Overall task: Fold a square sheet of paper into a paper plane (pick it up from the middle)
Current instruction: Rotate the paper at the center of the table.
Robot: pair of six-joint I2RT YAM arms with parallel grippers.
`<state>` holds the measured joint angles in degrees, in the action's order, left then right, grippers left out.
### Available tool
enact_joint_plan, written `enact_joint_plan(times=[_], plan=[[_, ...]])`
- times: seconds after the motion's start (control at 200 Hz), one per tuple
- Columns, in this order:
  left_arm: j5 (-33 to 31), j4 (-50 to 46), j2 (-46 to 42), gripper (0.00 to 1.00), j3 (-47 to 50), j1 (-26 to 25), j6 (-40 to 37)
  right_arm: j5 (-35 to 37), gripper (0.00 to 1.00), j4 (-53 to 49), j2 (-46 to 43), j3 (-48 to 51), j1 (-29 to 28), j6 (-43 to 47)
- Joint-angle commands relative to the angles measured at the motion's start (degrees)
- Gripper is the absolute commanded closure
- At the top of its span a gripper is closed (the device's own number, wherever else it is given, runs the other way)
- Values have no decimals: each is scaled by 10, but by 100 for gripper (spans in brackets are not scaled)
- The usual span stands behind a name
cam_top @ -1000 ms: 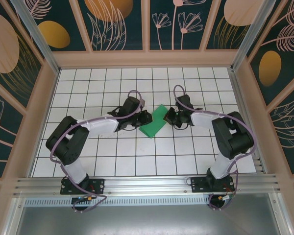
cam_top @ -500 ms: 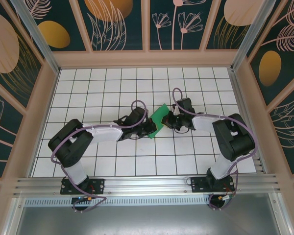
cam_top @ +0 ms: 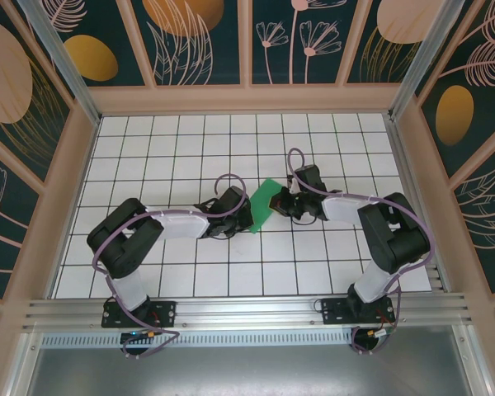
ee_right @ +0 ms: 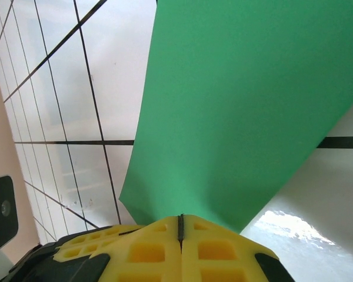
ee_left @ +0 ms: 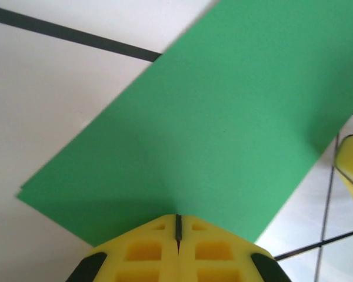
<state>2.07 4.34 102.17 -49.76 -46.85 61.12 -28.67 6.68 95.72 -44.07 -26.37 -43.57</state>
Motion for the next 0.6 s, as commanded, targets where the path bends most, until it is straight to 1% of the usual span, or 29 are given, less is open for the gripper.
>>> enact_joint_plan(times=[0.0,0.15,0.23,0.435,0.595], plan=[[-40,-44,13,95,-2,-1,-45,20,100,-1,-11,0,-10,10],[-67,-64,11,95,-12,-2,-106,34,100,-12,9,-17,-16,27],[-73,-71,13,95,-22,-1,-131,57,100,-39,26,-43,-14,51],[-49,-63,17,93,-51,-2,-153,100,99,-111,73,-128,-6,102],[-2,-23,10,88,-50,-2,-140,105,99,-127,79,-143,1,108]])
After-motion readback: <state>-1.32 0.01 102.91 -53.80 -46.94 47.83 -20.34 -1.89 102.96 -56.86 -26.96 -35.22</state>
